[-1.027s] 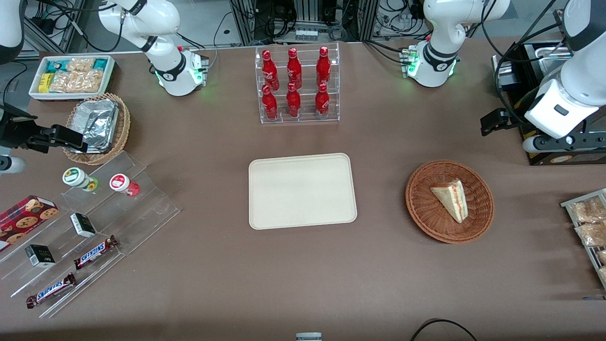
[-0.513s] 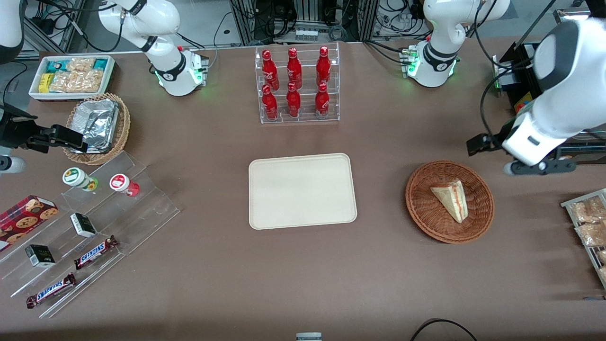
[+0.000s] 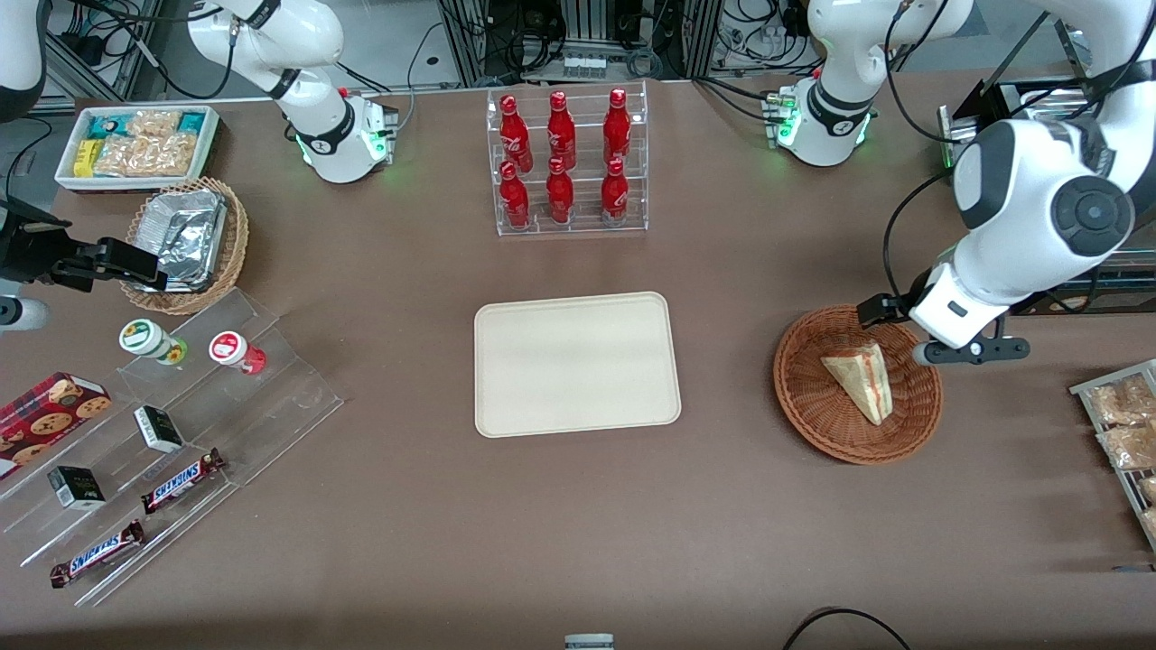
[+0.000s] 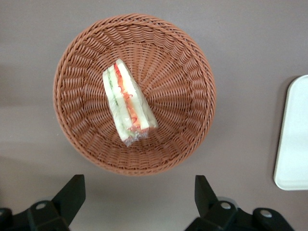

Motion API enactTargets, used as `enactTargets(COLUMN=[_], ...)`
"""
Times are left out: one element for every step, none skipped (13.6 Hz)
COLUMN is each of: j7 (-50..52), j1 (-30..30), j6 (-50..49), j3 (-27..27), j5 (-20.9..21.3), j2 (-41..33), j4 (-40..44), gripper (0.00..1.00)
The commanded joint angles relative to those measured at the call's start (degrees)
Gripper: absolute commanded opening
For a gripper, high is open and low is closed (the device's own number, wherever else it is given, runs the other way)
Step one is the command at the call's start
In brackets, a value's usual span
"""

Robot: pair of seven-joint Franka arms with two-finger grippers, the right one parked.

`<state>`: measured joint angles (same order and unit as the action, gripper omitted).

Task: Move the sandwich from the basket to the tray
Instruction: 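Move the left gripper over the sandwich in the wicker basket, then lower the open left gripper around the wrapped sandwich and close it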

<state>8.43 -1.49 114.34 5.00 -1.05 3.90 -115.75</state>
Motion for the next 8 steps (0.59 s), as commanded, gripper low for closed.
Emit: enactTargets(j7=[0.9,1.0,1.1,1.1,1.1,1.3,1.8,3.4], j1=[-0.4,-0.4,-0.2,-0.1,-0.1,0.0,0.0,0.0], j6=[4.0,5.3,6.5,7.4,7.6,7.6,7.6,7.6], j3=[-0.5,-0.5,-0.6,-0.7,-0.7,-0.8,-0.8,-0.9], j5=[0.4,0.4,0.4,0.4,0.4,0.4,0.4,0.4], j2=[0.5,0.8,1.0,1.5,1.8,2.2,2.3,2.8], j4=[-2.6,-3.4,-4.3,-4.7,-4.7,-4.7,-4.7,-4.7], gripper=[1.00,1.00,1.00,1.00,1.00,1.00,1.00,1.00])
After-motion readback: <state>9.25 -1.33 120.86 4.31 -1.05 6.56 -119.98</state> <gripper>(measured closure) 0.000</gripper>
